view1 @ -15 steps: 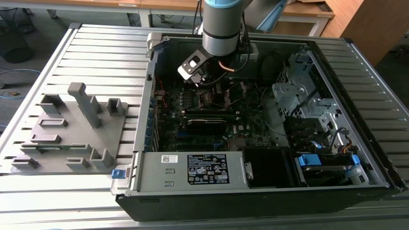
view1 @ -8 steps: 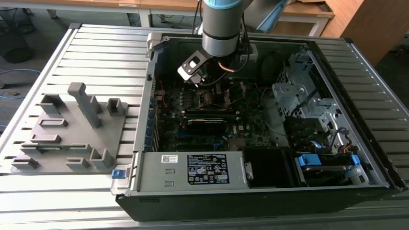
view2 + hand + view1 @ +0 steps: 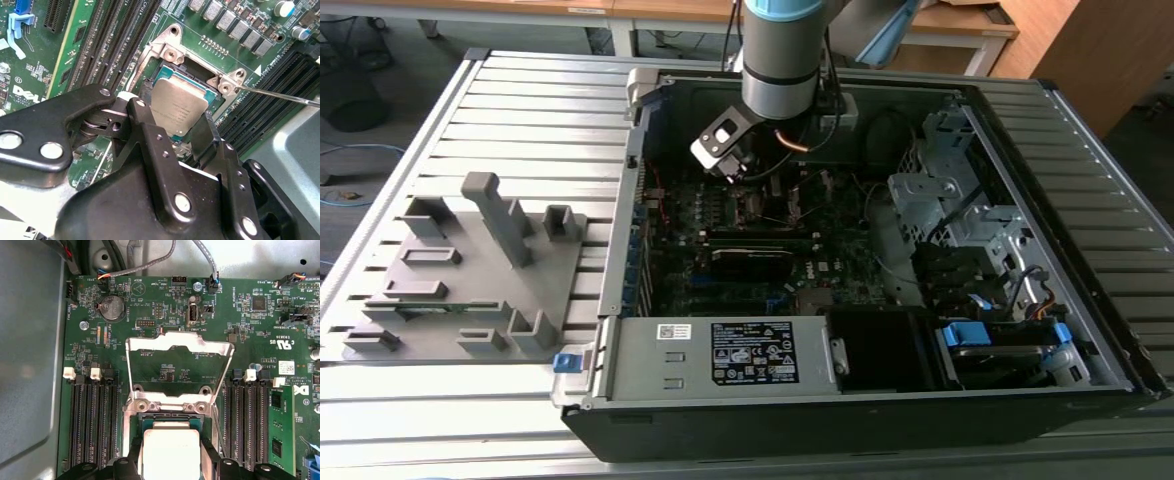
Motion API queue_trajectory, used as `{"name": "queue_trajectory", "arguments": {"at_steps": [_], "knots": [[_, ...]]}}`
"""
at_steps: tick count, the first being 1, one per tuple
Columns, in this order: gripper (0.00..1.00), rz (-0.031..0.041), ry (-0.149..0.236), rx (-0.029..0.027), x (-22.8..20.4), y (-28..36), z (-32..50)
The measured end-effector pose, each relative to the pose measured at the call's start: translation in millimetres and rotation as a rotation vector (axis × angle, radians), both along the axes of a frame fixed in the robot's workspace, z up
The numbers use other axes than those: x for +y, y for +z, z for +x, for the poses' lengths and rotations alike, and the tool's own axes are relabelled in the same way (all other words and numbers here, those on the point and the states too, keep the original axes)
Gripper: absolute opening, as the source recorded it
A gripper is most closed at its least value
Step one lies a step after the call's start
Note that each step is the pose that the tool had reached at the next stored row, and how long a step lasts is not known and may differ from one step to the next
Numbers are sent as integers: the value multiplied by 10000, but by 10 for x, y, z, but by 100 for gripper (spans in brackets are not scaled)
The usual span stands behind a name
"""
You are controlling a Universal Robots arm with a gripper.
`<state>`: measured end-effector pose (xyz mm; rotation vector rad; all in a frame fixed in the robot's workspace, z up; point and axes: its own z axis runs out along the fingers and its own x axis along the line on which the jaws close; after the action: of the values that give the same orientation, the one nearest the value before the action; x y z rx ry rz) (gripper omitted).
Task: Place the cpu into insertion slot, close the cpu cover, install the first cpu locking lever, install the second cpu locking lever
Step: 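Place the cpu into insertion slot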
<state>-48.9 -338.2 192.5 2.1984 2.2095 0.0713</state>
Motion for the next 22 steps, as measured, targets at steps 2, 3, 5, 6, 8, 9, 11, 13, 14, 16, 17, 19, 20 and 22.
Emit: {"name": "queue_trajectory", "arguments": {"at_steps": [2, 3, 5, 6, 8, 9, 11, 13, 14, 16, 17, 19, 20, 22], "knots": [[54, 0, 0, 0, 0, 0, 0], [54, 0, 0, 0, 0, -1, 0], [54, 1, 0, 0, 0, -3, 0], [54, 0, 0, 0, 0, -5, 0], [54, -4, 0, 2, -1, -12, 0], [54, -5, 0, 3, -1, -12, -1], [54, -1, 0, 1, 0, -14, 0], [54, 1, 0, 0, 0, -15, 0], [54, 1, 0, -1, 0, -15, 0], [54, 5, 0, -4, 1, -11, 0], [54, 11, -1, -8, 2, -5, 1], [54, 12, 0, -5, 2, 11, 1], [54, 9, 0, -3, 1, 13, 1], [54, 7, -4, -2, 1, 14, 0]]}}
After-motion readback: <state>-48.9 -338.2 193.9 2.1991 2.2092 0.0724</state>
